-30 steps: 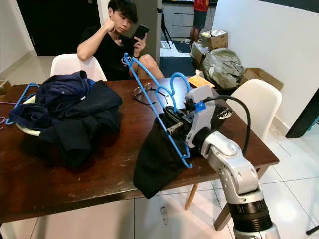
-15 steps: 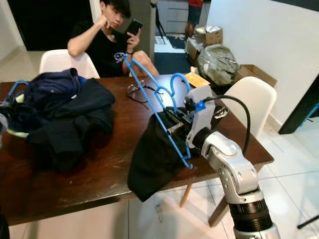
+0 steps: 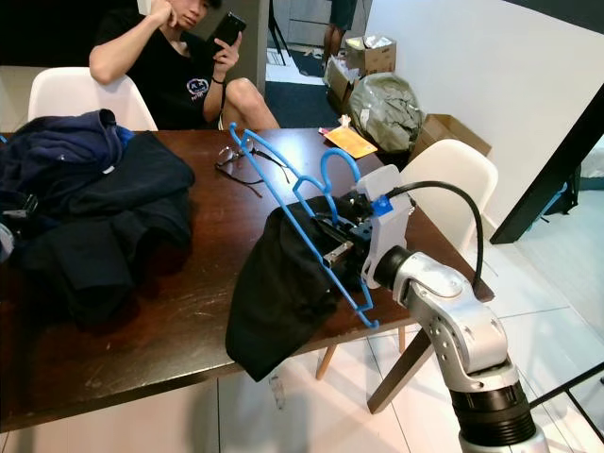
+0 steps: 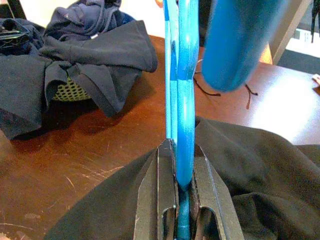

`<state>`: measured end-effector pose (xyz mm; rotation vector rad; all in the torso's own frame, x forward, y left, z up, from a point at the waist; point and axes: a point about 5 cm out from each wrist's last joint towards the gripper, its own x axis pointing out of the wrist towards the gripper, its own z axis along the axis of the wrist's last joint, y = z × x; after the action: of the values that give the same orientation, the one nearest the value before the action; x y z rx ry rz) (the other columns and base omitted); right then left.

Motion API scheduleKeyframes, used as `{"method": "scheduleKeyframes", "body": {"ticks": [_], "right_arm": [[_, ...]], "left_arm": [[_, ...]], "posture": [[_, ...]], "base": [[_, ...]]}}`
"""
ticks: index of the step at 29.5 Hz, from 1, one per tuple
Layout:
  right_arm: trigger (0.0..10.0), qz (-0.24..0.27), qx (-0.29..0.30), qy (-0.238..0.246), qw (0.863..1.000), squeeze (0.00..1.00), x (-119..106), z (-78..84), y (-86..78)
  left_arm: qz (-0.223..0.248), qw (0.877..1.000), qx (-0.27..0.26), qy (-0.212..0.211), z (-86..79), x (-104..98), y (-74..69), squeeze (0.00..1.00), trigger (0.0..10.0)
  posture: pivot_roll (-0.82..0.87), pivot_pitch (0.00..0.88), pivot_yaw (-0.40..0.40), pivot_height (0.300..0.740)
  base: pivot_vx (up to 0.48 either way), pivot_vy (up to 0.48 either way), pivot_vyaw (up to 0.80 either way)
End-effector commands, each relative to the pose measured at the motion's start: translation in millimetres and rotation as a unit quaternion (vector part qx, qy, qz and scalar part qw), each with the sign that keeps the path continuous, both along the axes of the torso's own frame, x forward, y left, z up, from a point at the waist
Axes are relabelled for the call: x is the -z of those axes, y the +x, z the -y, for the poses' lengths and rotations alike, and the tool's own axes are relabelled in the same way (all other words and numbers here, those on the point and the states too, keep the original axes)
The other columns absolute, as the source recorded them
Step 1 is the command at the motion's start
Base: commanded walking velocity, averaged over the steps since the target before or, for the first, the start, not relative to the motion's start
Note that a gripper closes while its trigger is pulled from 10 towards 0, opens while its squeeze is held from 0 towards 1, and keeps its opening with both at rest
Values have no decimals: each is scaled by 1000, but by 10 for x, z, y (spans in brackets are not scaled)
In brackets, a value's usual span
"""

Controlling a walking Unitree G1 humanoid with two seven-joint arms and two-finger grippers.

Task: Hang hanger

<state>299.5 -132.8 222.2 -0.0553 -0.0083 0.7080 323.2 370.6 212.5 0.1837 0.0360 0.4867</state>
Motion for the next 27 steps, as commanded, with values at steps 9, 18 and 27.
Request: {"method": "scheduleKeyframes", "body": {"ticks": [9, 18, 27], "right_arm": [[10000, -4, 19, -5, 1000, 0, -33, 104, -15], [10000, 3, 32, 5, 999, 0, -53, 91, 15], [10000, 23, 57, 32, 998, 0, -83, 59, 77]], "left_arm": [[-21, 998, -54, 1, -220, 24, -110, 0, 0], [27, 999, -38, 12, -210, -241, -35, 0, 0], [269, 953, 139, 2, 647, -1772, 343, 0, 0]], "posture": [[17, 91, -157, 740], [37, 72, -120, 740], [61, 2, -57, 740]], "base": [[0, 0, 0], [0, 0, 0], [0, 0, 0]]}}
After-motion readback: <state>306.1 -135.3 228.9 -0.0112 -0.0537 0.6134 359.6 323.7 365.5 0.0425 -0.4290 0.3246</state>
